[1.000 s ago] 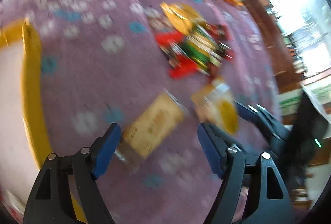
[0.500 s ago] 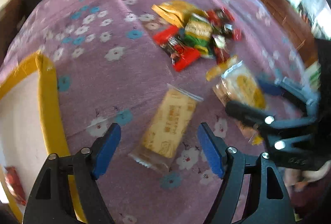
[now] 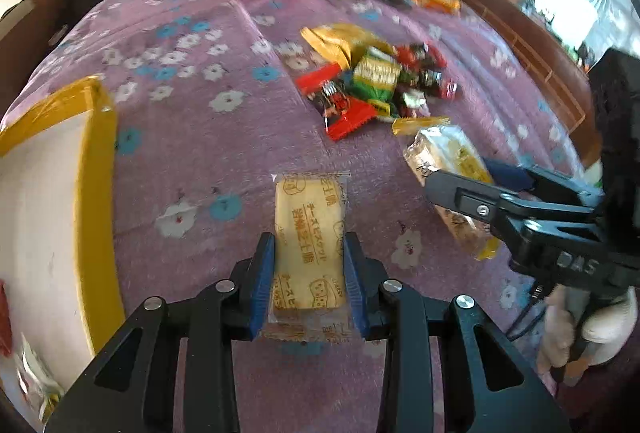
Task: Organize snacks
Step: 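Grasp the small yellow cake packet with the left tool while the right tool holds the cracker pack, then carry both held packets into the yellow tray and open both tools, then move both open tools back to the snack pile, then grasp the green pea bag with the right tool while the left tool grasps the red-black candy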
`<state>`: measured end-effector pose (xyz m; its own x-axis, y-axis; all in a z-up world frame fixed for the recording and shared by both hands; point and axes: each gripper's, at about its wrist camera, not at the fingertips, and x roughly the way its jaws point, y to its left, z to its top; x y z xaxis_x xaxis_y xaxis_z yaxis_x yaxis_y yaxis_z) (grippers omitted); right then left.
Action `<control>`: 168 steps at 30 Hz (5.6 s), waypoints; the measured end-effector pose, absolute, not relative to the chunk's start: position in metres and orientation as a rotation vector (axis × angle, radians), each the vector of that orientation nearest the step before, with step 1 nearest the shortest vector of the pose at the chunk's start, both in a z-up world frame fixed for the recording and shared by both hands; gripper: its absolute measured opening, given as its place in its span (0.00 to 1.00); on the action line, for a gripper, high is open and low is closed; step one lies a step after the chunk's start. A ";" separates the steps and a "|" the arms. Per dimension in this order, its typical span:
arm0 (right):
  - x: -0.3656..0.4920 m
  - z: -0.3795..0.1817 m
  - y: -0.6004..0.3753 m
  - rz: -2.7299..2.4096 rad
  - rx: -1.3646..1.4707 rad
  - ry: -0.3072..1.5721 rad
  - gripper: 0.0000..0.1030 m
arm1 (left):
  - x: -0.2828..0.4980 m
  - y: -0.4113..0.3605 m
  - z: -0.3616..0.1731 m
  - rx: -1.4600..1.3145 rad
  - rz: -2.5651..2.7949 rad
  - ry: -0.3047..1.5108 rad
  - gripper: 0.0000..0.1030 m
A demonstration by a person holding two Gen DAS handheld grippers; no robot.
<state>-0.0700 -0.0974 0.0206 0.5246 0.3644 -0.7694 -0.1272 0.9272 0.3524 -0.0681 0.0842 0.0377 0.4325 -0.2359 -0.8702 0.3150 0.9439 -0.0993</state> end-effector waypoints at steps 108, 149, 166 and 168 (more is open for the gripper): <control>-0.051 0.075 -0.091 0.225 0.266 0.855 0.55 | -0.173 0.139 0.107 -0.004 -0.065 0.779 0.83; -0.016 0.028 -0.117 0.316 0.402 0.950 0.27 | -0.003 0.057 0.042 0.085 -0.311 0.997 0.39; -0.016 0.026 -0.115 0.345 0.432 0.949 0.27 | 0.004 0.049 0.032 0.139 -0.322 0.974 0.22; -0.017 0.028 -0.114 0.356 0.434 0.939 0.27 | 0.000 0.054 0.038 0.110 -0.320 0.958 0.22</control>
